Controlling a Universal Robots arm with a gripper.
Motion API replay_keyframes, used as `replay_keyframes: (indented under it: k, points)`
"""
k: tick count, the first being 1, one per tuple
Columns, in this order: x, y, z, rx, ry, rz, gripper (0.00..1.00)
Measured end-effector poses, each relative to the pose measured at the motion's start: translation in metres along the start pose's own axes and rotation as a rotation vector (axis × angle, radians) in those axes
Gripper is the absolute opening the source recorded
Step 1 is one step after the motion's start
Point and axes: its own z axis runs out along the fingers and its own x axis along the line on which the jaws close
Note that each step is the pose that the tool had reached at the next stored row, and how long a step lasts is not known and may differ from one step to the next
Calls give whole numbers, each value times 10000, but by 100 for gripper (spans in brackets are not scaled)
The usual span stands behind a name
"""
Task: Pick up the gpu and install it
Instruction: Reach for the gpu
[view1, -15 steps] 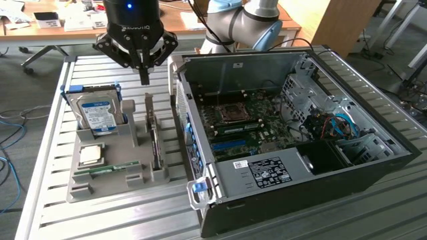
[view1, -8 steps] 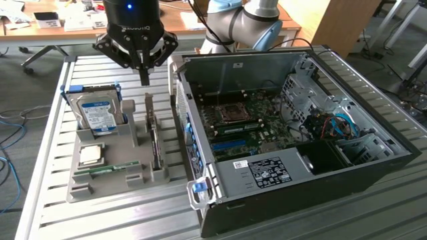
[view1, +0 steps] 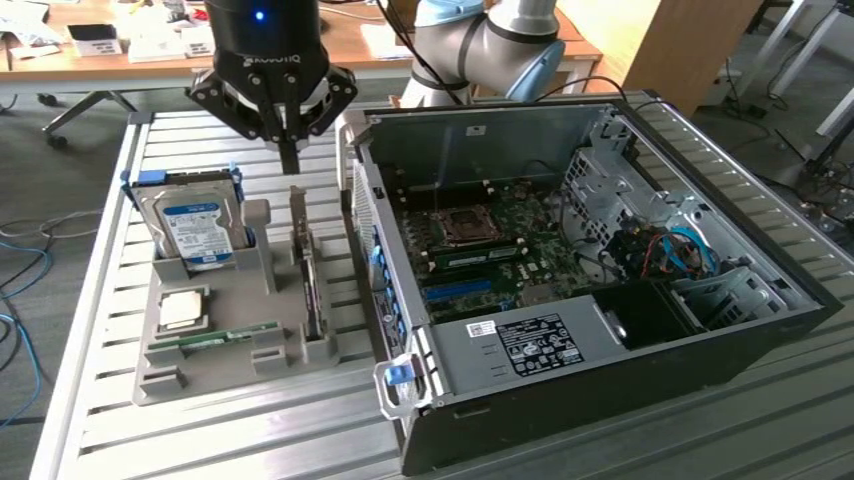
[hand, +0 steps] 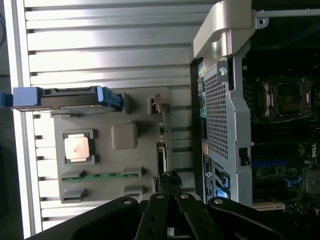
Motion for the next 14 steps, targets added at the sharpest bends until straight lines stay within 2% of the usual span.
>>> replay_keyframes:
  k: [14]
  points:
    - [-11, -139, -6, 0, 1, 0, 11]
